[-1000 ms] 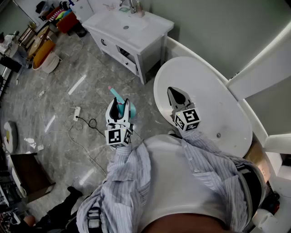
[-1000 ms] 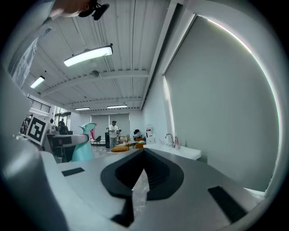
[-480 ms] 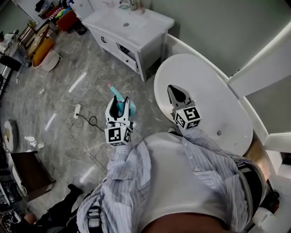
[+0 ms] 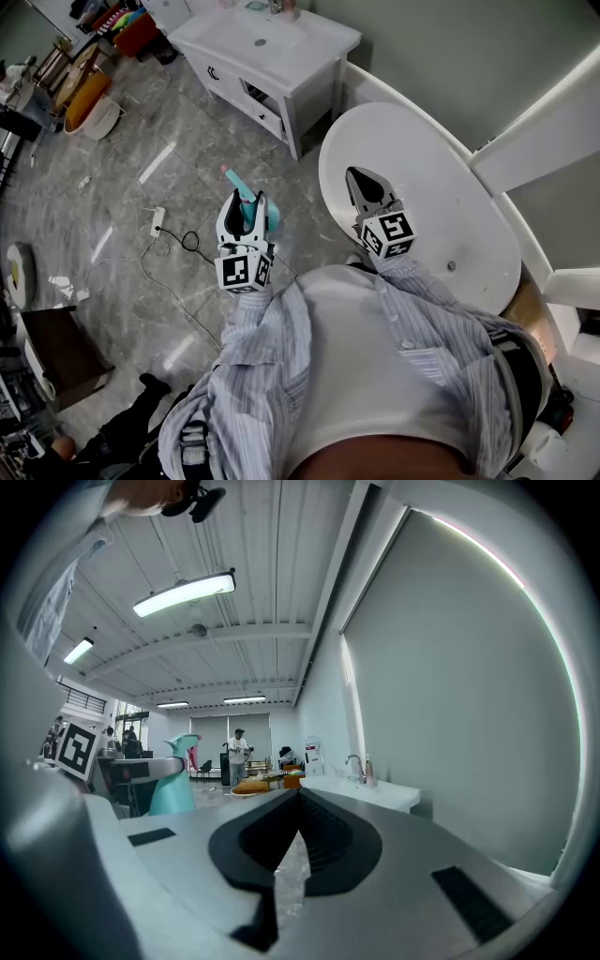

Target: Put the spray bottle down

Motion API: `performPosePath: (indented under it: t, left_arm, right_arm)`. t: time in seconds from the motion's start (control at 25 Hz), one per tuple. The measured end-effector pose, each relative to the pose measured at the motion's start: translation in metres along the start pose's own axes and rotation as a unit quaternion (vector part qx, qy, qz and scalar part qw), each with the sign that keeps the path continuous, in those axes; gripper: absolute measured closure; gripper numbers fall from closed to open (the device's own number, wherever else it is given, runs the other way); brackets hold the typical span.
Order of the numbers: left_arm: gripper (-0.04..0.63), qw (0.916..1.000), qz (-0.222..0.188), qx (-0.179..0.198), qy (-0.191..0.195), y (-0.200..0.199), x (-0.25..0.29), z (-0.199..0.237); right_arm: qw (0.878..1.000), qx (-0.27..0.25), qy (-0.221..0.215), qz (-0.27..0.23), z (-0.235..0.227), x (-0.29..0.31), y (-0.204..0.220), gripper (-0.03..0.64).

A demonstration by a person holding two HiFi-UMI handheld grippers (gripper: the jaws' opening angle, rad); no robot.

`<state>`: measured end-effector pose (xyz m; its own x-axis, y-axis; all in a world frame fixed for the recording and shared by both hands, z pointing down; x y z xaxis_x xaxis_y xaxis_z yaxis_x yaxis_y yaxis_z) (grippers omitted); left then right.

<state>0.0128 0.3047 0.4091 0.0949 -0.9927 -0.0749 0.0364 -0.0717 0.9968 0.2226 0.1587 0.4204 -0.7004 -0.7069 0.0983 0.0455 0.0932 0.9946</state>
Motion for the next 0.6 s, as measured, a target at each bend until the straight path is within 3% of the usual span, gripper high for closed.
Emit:
performPosePath:
  t: [0.6]
  left_arm:
    - [0.400,0.9998,-0.004,-0.006,0.019,0.000,-0.024,0.032]
  right_arm:
    - [1.000,-0.004,0.020,0.004,0.039,0.002,0.004,0.601]
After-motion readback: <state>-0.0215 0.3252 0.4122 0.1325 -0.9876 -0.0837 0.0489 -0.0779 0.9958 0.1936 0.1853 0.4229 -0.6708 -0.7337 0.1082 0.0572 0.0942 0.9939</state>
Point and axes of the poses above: the fingertips, and each gripper's own axes: x forward along the fingers, z to its left, y out of its underside, the point moved 5 cm from there along -x, backward along the fingers, and after that the axes turned 14 degrees about y, right-handed, at the moved point
